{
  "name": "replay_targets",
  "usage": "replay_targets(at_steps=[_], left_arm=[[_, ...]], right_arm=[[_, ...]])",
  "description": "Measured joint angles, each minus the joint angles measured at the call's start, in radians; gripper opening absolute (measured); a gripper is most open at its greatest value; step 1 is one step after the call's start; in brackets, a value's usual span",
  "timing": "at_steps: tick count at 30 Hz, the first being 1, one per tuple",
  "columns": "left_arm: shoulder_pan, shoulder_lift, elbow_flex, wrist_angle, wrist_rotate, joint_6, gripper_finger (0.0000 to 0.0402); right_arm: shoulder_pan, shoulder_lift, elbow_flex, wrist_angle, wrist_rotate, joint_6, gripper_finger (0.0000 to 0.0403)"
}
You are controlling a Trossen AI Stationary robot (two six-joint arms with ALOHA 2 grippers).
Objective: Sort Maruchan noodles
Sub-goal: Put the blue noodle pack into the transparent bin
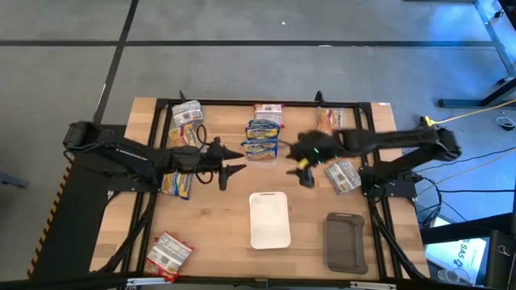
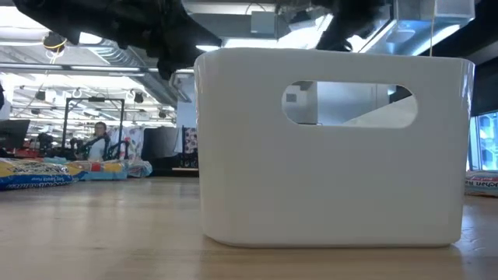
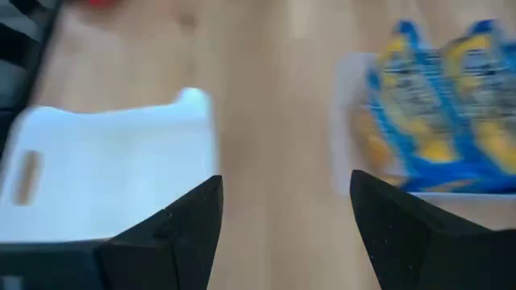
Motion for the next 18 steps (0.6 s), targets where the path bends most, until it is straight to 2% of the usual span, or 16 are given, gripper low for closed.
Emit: replay_targets(at_steps=[3,7,12,15,18], left_arm=[[-0.022,0.021,0.037,-0.099,-0.045,-0.069,0.0186],[-0.055,0.013,0.181,-0.555,-0.064,-0.242,0.0185],[-0.066,0.024,0.412,-1.288,0.034,-0.499,0.0185],[-0.057,0.039,0.480,-1.588,0.102,-0.547,0.0185],[-0.037,0.081,0.479,-1.742,0.193,-0.548,0.0185]], right_arm=[[0.082,-0.068,-0.179,0.226,0.010,0.034,0.0244],[0.169,-0.089,-0.326,0.417,0.018,0.064,0.0244],[0.232,-0.086,-0.395,0.481,0.071,0.071,0.0243],[0.247,-0.086,-0.407,0.493,0.103,0.056,0.0243],[0.246,-0.086,-0.411,0.493,0.106,0.053,0.0244]])
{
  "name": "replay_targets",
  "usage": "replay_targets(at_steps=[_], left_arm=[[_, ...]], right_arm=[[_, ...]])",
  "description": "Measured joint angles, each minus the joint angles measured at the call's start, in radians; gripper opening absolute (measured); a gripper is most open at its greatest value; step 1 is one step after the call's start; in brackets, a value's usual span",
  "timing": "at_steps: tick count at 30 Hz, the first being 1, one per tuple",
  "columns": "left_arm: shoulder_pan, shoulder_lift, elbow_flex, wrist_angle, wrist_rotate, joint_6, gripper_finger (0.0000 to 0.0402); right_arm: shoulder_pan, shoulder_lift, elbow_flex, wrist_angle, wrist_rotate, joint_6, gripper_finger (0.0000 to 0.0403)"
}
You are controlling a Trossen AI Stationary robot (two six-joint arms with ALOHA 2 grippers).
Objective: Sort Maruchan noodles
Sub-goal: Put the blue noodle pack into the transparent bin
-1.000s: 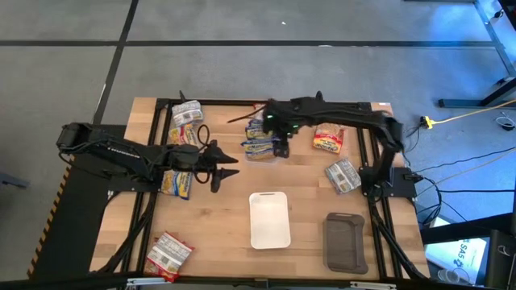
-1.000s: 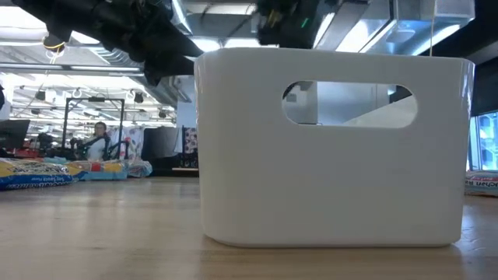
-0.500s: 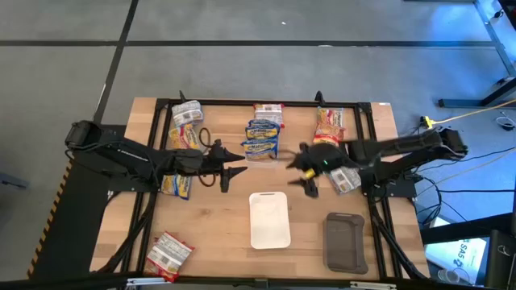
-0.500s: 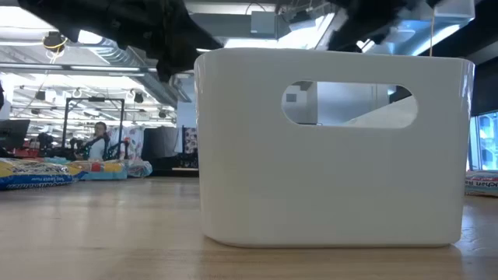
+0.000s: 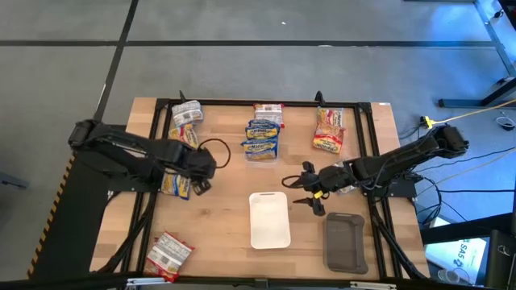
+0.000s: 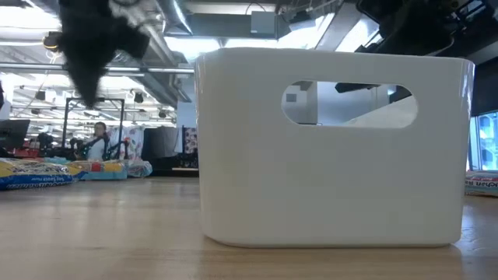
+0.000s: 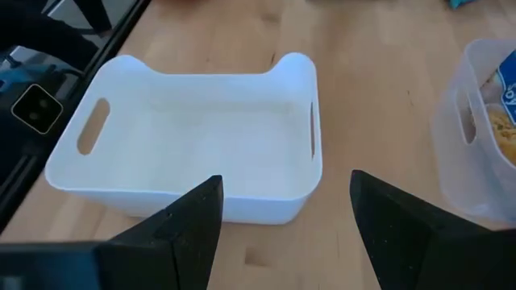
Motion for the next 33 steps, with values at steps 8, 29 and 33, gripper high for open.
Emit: replay_targets(at_steps=[8,29,33], left_arm=[[0.017,0.180,-0.062,-0.234,0.115,0.100,0.0185],[-0.001,0.355,-0.079,-0.039,0.285,0.080,0.0185],[-0.004,0.353,-0.056,0.073,0.351,0.011,0.0184]], right_arm=[[0.000,0.000,0.000,0.006,0.000,-0.001,0.0244],[-0.001,0.001,0.000,0.028,-0.001,-0.009,0.0243],[-0.001,0.001,0.000,0.039,-0.001,-0.005,0.0244]])
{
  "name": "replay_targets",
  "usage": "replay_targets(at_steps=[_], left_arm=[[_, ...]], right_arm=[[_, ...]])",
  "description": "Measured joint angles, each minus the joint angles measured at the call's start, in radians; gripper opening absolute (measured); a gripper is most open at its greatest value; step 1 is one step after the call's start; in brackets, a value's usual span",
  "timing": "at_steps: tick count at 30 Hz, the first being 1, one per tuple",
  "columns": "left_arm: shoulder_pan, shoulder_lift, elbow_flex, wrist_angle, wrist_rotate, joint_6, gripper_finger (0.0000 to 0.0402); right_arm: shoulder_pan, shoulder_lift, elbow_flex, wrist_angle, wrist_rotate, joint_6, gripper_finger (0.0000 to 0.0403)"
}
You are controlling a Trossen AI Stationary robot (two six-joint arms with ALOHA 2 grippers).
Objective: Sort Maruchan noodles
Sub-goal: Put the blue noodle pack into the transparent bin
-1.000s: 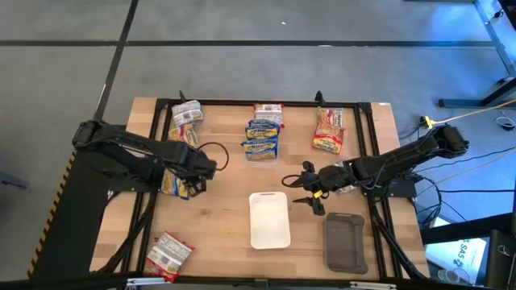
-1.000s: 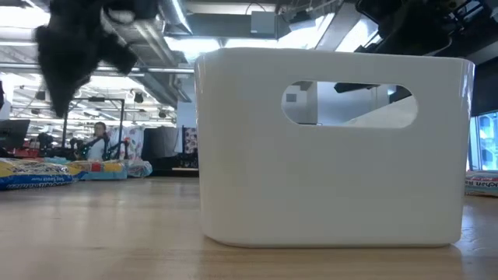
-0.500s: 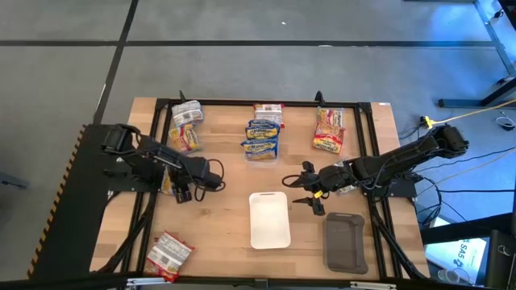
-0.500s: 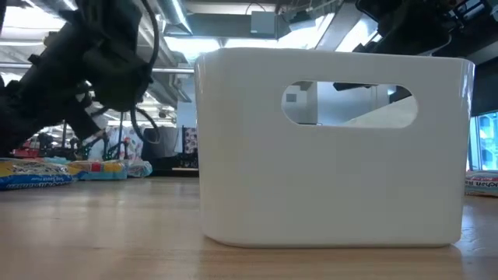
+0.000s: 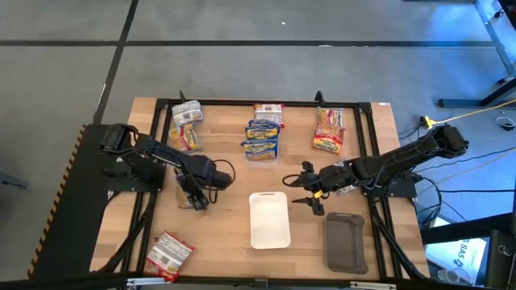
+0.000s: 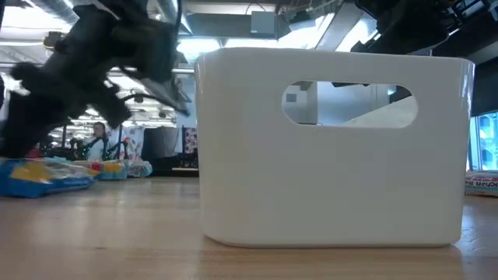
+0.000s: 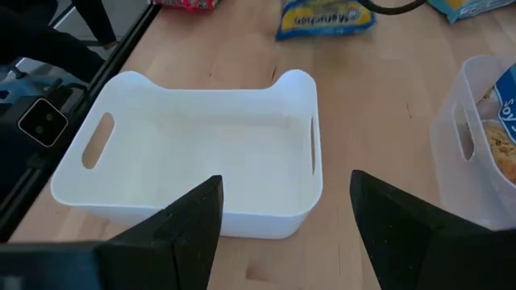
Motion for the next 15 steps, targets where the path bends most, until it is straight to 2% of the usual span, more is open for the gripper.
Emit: replay_targets(at_steps=[8,15], left_arm=[[0.001,-0.001,0.024,0.212,-0.024,-0.177,0.0184],[0.014,0.005,0.078,0.267,-0.142,-0.184,0.0184]], right_arm=[[0.000,0.000,0.000,0.009,0.000,0.008,0.0243],[-0.002,0.000,0.000,0.024,0.011,0.012,0.0244]])
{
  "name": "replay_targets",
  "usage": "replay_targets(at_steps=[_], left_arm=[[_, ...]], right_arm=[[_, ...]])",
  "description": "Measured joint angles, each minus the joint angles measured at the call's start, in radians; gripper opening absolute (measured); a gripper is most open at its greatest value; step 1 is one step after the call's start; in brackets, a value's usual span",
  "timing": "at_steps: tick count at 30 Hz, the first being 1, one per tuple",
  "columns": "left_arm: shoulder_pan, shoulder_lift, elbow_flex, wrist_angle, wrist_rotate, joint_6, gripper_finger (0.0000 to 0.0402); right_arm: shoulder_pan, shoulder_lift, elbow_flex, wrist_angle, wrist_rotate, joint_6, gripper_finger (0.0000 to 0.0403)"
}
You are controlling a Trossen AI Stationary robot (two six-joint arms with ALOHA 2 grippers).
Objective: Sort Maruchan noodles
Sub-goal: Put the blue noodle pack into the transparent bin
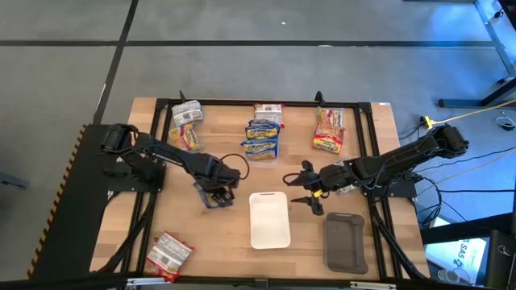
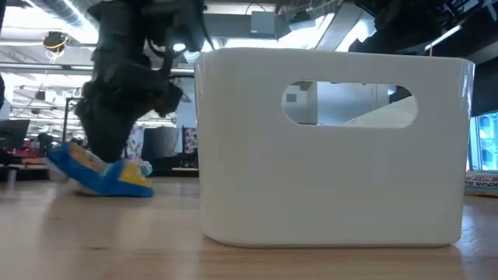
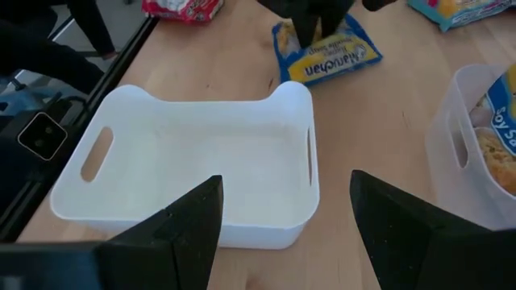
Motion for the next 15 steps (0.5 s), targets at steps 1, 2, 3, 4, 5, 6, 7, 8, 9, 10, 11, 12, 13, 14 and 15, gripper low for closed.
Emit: replay_targets(at_steps=[1,2,3,4,5,6,7,8,9,10,11,12,13,14,15], left_arm=[[0.001,0.001,0.015,-0.006,-0.005,0.009,0.0184],[0.001,0.001,0.033,-0.015,-0.005,0.021,0.0184],[0.001,0.000,0.052,-0.029,-0.005,0.029,0.0184],[-0.001,-0.003,0.070,-0.049,-0.005,0.041,0.0184],[-0.005,-0.006,0.089,-0.068,-0.005,0.050,0.0184],[-0.012,-0.010,0.107,-0.070,-0.005,0.063,0.0184],[-0.021,-0.014,0.124,-0.061,-0.008,0.076,0.0184],[-0.033,-0.019,0.140,-0.046,-0.020,0.098,0.0184],[-0.048,-0.021,0.152,-0.015,-0.037,0.130,0.0184],[-0.067,-0.022,0.161,0.033,-0.055,0.169,0.0184],[-0.087,-0.021,0.164,0.093,-0.077,0.203,0.0184],[-0.107,-0.020,0.162,0.152,-0.092,0.237,0.0184],[-0.128,-0.012,0.156,0.216,-0.096,0.267,0.0184],[-0.145,0.003,0.150,0.280,-0.097,0.293,0.0184],[-0.160,0.018,0.140,0.319,-0.104,0.313,0.0184]], right_arm=[[0.000,0.000,0.000,0.001,0.006,0.008,0.0243],[0.000,0.000,0.000,0.002,0.015,0.015,0.0243],[0.000,0.000,0.001,0.002,0.020,0.018,0.0244],[0.000,0.000,0.001,0.002,0.023,0.022,0.0244],[0.000,0.000,0.001,0.000,0.023,0.030,0.0243],[0.000,0.000,0.001,-0.002,0.023,0.043,0.0244],[0.000,0.000,0.001,-0.010,0.020,0.052,0.0244],[0.000,0.000,0.002,-0.019,0.010,0.067,0.0244],[0.000,0.000,0.001,-0.028,-0.003,0.076,0.0244],[0.001,0.000,-0.001,-0.027,-0.019,0.091,0.0243],[0.001,0.001,-0.006,-0.024,-0.032,0.101,0.0244],[0.001,0.006,-0.011,-0.023,-0.044,0.115,0.0244],[0.001,0.011,-0.016,-0.031,-0.054,0.127,0.0243],[0.001,0.013,-0.023,-0.052,-0.066,0.140,0.0243],[0.001,0.017,-0.029,-0.063,-0.071,0.149,0.0243]])
